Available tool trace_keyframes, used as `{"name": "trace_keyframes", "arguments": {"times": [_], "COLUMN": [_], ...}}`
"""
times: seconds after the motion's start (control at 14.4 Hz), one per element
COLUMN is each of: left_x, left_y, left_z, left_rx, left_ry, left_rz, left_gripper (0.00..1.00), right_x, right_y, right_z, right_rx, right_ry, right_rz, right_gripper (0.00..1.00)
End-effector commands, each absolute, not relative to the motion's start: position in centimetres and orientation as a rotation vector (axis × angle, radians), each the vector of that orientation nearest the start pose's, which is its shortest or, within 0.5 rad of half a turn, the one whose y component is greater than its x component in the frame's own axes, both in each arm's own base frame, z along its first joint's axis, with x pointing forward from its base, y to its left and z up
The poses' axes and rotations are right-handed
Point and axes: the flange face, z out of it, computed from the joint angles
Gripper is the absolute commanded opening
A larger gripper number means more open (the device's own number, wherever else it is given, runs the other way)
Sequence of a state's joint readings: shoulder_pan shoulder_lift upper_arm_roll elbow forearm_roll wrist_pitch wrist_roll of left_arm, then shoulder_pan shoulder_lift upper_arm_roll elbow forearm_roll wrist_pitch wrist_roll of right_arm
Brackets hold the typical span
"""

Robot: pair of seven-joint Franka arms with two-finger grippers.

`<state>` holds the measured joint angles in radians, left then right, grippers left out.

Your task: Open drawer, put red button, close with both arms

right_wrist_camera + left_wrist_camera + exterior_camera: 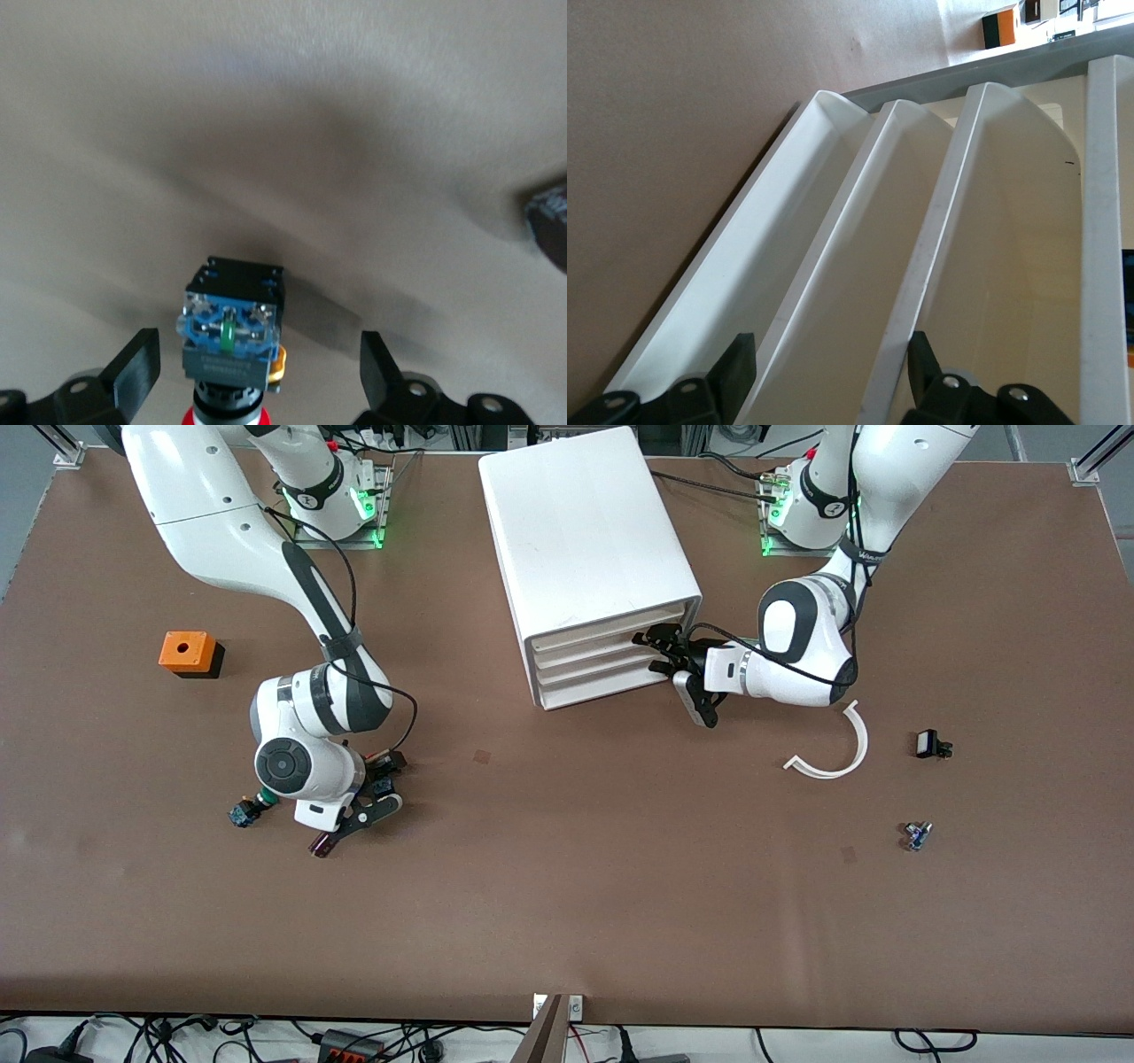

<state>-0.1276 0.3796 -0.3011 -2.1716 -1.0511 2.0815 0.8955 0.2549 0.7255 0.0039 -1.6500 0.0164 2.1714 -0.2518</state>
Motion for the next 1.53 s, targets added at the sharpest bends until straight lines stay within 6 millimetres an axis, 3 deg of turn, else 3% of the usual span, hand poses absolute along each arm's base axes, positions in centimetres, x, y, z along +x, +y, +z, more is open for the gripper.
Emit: {"name": "trace_keyframes", "arguments": {"times": [0.0, 0.07, 0.21, 0.28, 0.49, 0.7, 1.04, 1.18, 1.32, 1.39, 1.46], "left_x": [45.4, 45.4, 45.4, 45.5, 45.9, 47.2, 50.8, 53.4, 56.8, 58.2, 59.2], "left_y": [-26.1, -26.1, -26.0, -26.1, -26.2, -25.6, -23.7, -23.0, -21.4, -20.5, -20.0], "left_z": [22.8, 22.8, 22.7, 22.7, 23.0, 23.4, 23.9, 23.0, 22.0, 21.2, 21.1], "left_rx": [2.070, 2.070, 2.071, 2.071, 2.065, 2.064, 2.070, 2.062, 2.078, 2.087, 2.089], "left_ry": [-0.606, -0.606, -0.603, -0.605, -0.620, -0.614, -0.577, -0.549, -0.570, -0.582, -0.575], "left_rz": [-0.235, -0.237, -0.237, -0.236, -0.222, -0.189, -0.123, -0.094, -0.062, -0.056, -0.040], "left_gripper": [0.70, 0.60, 0.36, 0.25, 0.05, 0.04, 0.05, 0.05, 0.05, 0.10, 0.20], "right_x": [63.8, 63.8, 63.8, 64.0, 64.8, 67.3, 69.0, 68.5, 68.5, 68.6, 67.9], "right_y": [17.1, 17.2, 17.3, 17.3, 18.4, 19.0, 22.3, 25.8, 26.9, 27.5, 29.4], "right_z": [17.6, 17.6, 17.7, 17.9, 19.9, 24.4, 31.9, 34.0, 35.0, 35.9, 36.6], "right_rx": [-2.987, -2.985, -2.984, -2.986, -2.985, -2.990, -2.974, -2.925, -2.893, -2.886, -2.876], "right_ry": [-0.812, -0.814, -0.827, -0.829, -0.833, -0.838, -0.884, -0.881, -0.753, -0.760, -0.799], "right_rz": [0.335, 0.335, 0.331, 0.322, 0.283, 0.203, 0.151, 0.149, 0.131, 0.103, 0.086], "right_gripper": [0.85, 0.68, 0.18, 0.01, 0.00, 0.00, 0.00, 0.00, 0.00, 0.00, 0.00]}}
